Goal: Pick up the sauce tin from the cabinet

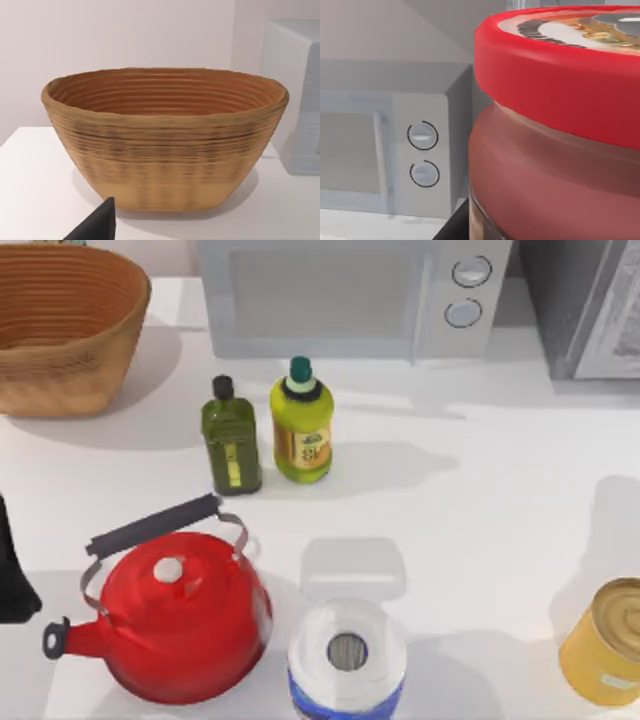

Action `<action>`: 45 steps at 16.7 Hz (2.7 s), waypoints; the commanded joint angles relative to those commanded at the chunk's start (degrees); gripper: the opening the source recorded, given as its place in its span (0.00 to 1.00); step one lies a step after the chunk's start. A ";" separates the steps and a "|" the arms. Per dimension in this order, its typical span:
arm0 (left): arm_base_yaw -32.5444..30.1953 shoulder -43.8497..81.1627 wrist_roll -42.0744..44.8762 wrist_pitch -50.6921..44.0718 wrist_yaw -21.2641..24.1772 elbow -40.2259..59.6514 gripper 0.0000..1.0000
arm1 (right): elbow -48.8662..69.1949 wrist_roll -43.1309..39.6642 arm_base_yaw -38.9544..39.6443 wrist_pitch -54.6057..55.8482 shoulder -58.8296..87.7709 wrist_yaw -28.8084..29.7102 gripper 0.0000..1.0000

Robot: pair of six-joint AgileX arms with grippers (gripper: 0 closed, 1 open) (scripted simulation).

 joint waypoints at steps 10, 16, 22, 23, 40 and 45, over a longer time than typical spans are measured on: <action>0.00 0.00 0.00 0.00 0.00 0.00 1.00 | 21.04 0.41 -4.50 36.91 58.65 -24.20 0.00; 0.00 0.00 0.00 0.00 0.00 0.00 1.00 | 32.47 0.66 -7.07 56.92 91.96 -37.17 0.00; 0.00 0.00 0.00 0.00 0.00 0.00 1.00 | 38.53 0.81 -8.43 67.35 108.34 -43.70 0.00; 0.00 0.00 0.00 0.00 0.00 0.00 1.00 | 38.77 0.81 -8.49 67.76 108.95 -43.95 0.00; 0.00 0.00 0.00 0.00 0.00 0.00 1.00 | 49.52 0.51 -1.50 66.09 118.35 -36.85 0.00; 0.00 0.00 0.00 0.00 0.00 0.00 1.00 | 49.52 0.51 -1.50 66.09 118.35 -36.85 0.30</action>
